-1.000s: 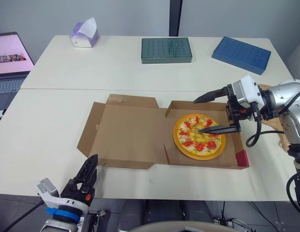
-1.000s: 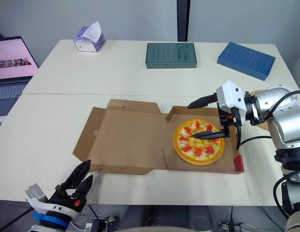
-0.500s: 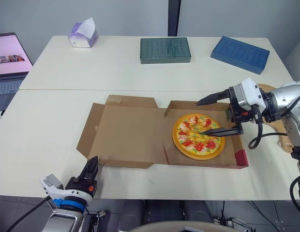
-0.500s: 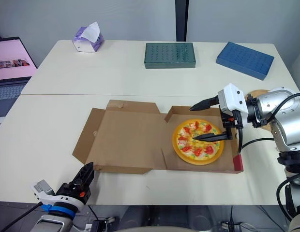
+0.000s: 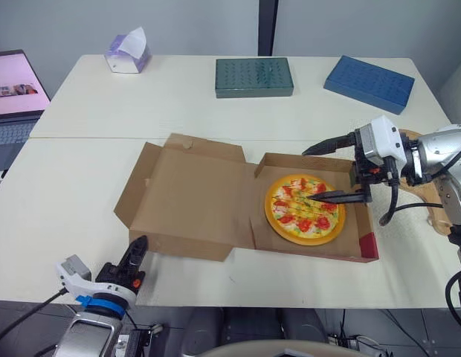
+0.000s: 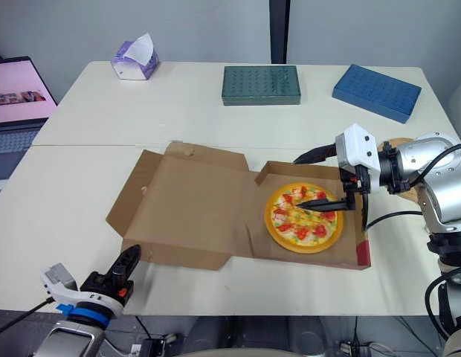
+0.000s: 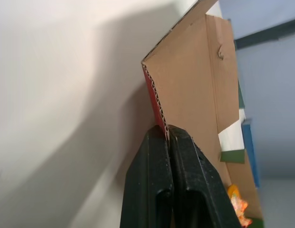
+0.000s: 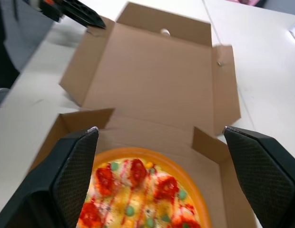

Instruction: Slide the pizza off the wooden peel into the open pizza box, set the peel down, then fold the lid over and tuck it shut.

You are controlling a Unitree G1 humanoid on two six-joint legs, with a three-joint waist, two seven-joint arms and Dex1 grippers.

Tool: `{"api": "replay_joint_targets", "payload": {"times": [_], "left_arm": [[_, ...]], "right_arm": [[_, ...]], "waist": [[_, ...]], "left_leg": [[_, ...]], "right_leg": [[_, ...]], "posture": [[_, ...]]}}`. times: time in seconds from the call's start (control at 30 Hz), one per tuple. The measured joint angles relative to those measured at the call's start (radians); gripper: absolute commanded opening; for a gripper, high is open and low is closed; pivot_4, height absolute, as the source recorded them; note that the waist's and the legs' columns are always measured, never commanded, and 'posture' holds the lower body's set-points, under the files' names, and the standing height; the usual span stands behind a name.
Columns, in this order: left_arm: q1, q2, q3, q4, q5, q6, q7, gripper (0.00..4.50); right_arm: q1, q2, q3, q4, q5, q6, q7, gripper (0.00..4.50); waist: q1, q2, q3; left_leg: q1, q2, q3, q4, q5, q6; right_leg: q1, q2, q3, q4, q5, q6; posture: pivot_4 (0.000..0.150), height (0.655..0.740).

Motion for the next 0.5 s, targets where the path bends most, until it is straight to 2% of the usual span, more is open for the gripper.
{"api": "replay_joint_targets", "payload": {"times": [0.1, 0.2, 0.4, 0.5], "left_arm": [[-0.032, 0.076, 0.021, -0.019, 0.076, 0.011, -0.048, 0.03], [-0.123, 0.126, 0.026, -0.015, 0.189, 0.011, -0.070, 0.00], [-0.227, 0.183, 0.039, -0.015, 0.299, 0.010, -0.150, 0.00], [-0.280, 0.221, 0.052, -0.015, 0.323, 0.014, -0.183, 0.00]], "right_arm": [[-0.001, 0.010, 0.000, 0.004, -0.034, -0.001, -0.049, 4.50], [-0.034, 0.066, 0.003, 0.091, -0.126, -0.034, -0.156, 3.86], [-0.074, 0.087, 0.025, 0.233, -0.252, -0.077, -0.241, 1.76], [-0.118, 0.088, 0.043, 0.330, -0.330, -0.115, -0.286, 0.57]], "waist": [[0.000, 0.000, 0.000], [-0.001, 0.000, 0.000], [-0.002, 0.000, 0.000], [-0.003, 0.000, 0.000]], "left_leg": [[0.000, 0.000, 0.000, 0.000, 0.000, 0.000], [0.000, 0.000, 0.000, -0.001, 0.000, 0.000], [0.000, 0.000, 0.000, -0.002, 0.001, -0.001], [0.000, 0.000, 0.000, -0.002, 0.001, -0.001]], "right_leg": [[0.000, 0.000, 0.000, 0.000, 0.000, 0.000], [0.000, 0.000, 0.000, 0.000, 0.000, 0.000], [-0.002, 0.000, 0.000, 0.000, 0.000, 0.000], [-0.001, 0.000, 0.000, 0.001, 0.000, 0.000]], "posture": [[0.150, 0.7400], [0.150, 0.7400], [0.150, 0.7400], [0.150, 0.7400]]}}
